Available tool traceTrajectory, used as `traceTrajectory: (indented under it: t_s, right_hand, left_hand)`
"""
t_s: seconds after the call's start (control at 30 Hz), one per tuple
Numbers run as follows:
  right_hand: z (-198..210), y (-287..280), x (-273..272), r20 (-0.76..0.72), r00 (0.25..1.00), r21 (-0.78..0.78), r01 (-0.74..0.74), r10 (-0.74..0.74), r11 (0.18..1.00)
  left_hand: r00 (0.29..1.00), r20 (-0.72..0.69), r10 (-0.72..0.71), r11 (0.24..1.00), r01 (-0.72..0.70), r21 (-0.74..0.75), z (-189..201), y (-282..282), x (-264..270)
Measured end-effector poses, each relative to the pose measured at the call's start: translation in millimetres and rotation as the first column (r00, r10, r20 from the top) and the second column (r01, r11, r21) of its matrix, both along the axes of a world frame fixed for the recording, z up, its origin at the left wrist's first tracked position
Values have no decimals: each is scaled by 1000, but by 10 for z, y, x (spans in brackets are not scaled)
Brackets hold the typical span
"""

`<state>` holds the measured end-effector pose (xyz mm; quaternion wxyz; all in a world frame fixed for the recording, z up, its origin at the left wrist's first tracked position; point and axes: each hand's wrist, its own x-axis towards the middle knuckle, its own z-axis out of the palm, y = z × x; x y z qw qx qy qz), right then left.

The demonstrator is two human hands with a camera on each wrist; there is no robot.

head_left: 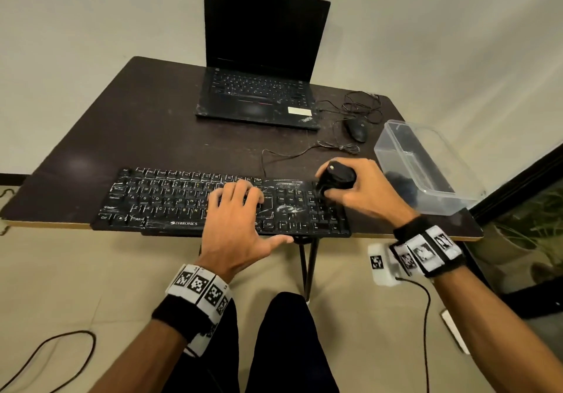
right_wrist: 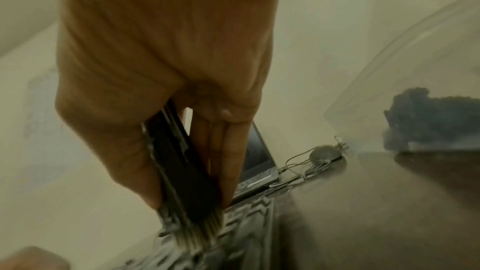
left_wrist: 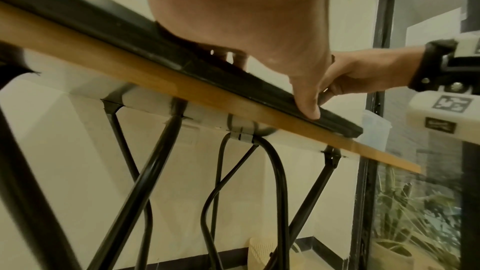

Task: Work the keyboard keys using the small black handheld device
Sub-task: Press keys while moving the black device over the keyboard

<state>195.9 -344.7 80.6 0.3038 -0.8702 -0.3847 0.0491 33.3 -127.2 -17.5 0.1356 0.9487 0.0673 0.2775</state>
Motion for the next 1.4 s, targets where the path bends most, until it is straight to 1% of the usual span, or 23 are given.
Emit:
traceTrajectory:
  t_s: [0.07,0.1,0.2,0.27,0.33,0.4,0.43,0.47,0.53,0.57,0.6,0.7,0.73,0.83,0.87,0.97,1.0,1.13,1.17,1.27,1.4]
  right_hand:
    - [-13,-109,-138,-70,995,-17,-76,75,997]
    - [-46,-162,-175,-62,996,-24,-62,61,998]
    - [-132,-236,-86,10,996,-9,85,-85,996]
    - [-121,-213,-60,72,992,-29,106,-103,994]
    - [-90,-252,-91,21,997,-5,69,-69,998]
    - [-76,-316,-213,-86,996,10,-3,4,1000]
    - [-91,-334,-254,-94,996,18,-4,6,1000]
    - [-119,-343,-242,-80,996,37,31,-28,999]
    - [-141,-377,-186,-7,993,57,120,-120,991]
    - [-143,-387,-172,15,991,57,130,-131,990]
    - [-145,-396,-181,3,992,65,123,-124,990]
    - [-161,-450,-331,-91,996,66,21,-15,998]
    - [-179,-465,-352,-81,996,64,27,-22,998]
    - [-189,-485,-302,-58,993,101,112,-106,989]
    - [-184,-485,-313,-43,994,101,103,-99,990]
    - [-189,-418,-452,-27,1000,71,13,-11,997]
    - [-191,-386,-461,-6,1000,62,11,-10,998]
    - [-146,-278,-314,94,992,60,80,-85,995]
    - [-142,-249,-321,105,993,52,56,-61,997]
    - [-176,-152,-458,76,996,32,-45,42,998]
    - [-165,-44,-364,74,995,53,57,-61,997]
  left_hand:
    - [1000,19,22,999,-21,-38,3,-46,27]
    - [999,16,34,999,-34,-42,9,-65,48]
    - [998,-28,50,998,-50,-27,43,-82,97]
    - [998,-45,52,998,-54,-25,58,-41,116]
    - [998,-46,38,999,-39,-16,55,-37,114]
    - [999,-16,30,1000,-30,-5,39,-34,126]
    - [1000,-9,25,1000,-25,-5,44,-35,127]
    - [1000,-10,14,1000,-14,-11,48,-40,130]
    - [999,-26,-26,999,25,-35,71,-45,154]
    - [998,-34,-47,998,46,-39,88,-32,167]
    - [997,-43,-67,997,65,-35,102,-18,180]
    - [993,-56,-106,994,105,-14,115,35,230]
    - [992,-59,-115,993,115,-7,114,43,236]
    - [990,-64,-124,992,124,-10,108,49,230]
    - [991,-59,-124,992,123,-11,101,45,226]
    - [992,-44,-118,993,118,-5,85,40,217]
    - [992,-47,-114,993,115,0,88,38,217]
    - [992,-60,-114,993,115,7,102,26,202]
    - [992,-51,-116,993,117,10,99,28,201]
    - [993,-26,-117,993,117,24,89,22,206]
    - [992,-22,-126,992,126,12,101,13,193]
